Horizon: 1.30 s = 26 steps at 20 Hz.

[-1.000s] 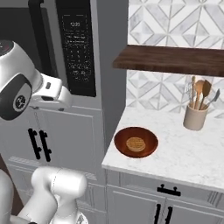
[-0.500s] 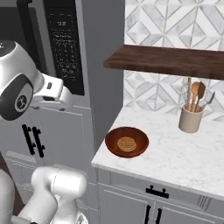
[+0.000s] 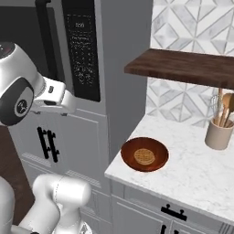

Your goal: Open the microwave, place the bowl with waffle inside the microwave, then close the microwave door and turn it on.

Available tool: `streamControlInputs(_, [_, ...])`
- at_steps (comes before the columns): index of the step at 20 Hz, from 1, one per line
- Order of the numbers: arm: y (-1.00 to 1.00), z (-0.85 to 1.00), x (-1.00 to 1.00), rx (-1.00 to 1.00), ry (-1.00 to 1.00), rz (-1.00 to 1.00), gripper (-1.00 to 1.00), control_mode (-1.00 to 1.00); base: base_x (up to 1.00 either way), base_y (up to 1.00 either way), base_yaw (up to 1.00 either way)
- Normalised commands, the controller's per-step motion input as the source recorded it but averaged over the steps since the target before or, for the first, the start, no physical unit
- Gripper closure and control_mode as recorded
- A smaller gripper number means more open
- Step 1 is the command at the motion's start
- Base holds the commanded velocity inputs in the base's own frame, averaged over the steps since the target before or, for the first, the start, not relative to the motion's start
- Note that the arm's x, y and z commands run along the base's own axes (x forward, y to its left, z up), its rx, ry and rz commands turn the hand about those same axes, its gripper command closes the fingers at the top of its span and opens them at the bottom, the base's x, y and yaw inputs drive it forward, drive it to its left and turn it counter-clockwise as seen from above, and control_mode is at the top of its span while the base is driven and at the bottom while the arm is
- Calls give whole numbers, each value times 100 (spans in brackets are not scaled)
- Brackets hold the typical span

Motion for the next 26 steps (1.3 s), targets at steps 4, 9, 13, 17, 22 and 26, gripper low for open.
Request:
streamControlInputs(4, [0, 0, 0, 0, 0, 0, -100, 100, 19, 0, 27])
streamControlInputs(9, [0, 0, 0, 0, 0, 0, -100, -100, 4, 0, 14])
streamControlInputs(13, [18, 16, 0, -3, -5, -1, -100, -100, 0, 0, 0])
streamControlInputs(17, [15, 60, 8, -8, -11, -9, -100, -100, 0, 0, 0])
streamControlInputs(22, [5, 60, 22, -1, -12, -7, -100, -100, 0, 0, 0])
streamControlInputs(26, [33, 14, 20, 3, -13, -3, -100, -100, 0, 0, 0])
